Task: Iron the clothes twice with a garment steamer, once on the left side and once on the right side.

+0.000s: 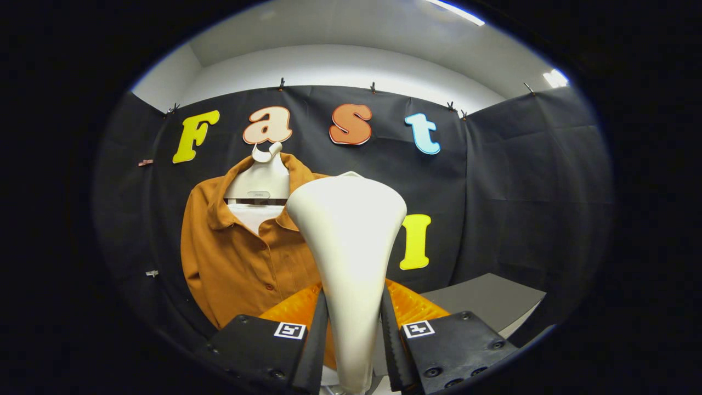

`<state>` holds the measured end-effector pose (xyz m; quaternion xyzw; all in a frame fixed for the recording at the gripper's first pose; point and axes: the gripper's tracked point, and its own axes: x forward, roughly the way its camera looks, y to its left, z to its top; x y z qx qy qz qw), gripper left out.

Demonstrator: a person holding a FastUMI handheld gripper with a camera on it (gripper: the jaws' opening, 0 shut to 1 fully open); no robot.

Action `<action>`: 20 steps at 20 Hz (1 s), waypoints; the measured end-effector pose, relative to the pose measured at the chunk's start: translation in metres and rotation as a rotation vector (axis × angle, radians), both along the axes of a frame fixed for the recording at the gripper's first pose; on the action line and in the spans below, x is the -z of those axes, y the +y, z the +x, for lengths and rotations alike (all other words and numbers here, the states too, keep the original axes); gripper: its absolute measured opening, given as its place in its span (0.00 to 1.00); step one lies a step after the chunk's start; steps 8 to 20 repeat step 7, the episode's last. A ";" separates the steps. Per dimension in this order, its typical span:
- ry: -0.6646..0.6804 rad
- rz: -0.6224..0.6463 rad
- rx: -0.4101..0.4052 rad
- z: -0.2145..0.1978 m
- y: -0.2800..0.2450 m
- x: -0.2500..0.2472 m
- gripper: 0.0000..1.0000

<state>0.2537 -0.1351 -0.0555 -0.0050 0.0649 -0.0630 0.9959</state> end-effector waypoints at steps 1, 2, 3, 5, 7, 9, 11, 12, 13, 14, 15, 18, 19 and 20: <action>-0.001 -0.002 -0.001 0.001 0.000 0.000 0.49; -0.002 -0.003 -0.003 0.003 0.000 0.000 0.49; -0.002 -0.005 -0.005 0.004 0.000 0.001 0.49; -0.001 -0.007 -0.004 0.006 0.000 0.001 0.49; 0.004 -0.006 0.001 0.007 -0.001 0.003 0.49; 0.004 -0.006 0.001 0.007 -0.001 0.003 0.49; 0.004 -0.006 0.001 0.007 -0.001 0.003 0.49; 0.004 -0.006 0.001 0.007 -0.001 0.003 0.49; 0.004 -0.006 0.001 0.007 -0.001 0.003 0.49; 0.004 -0.006 0.001 0.007 -0.001 0.003 0.49; 0.004 -0.006 0.001 0.007 -0.001 0.003 0.49; 0.004 -0.006 0.001 0.007 -0.001 0.003 0.49; 0.004 -0.006 0.001 0.007 -0.001 0.003 0.49; 0.004 -0.006 0.001 0.007 -0.001 0.003 0.49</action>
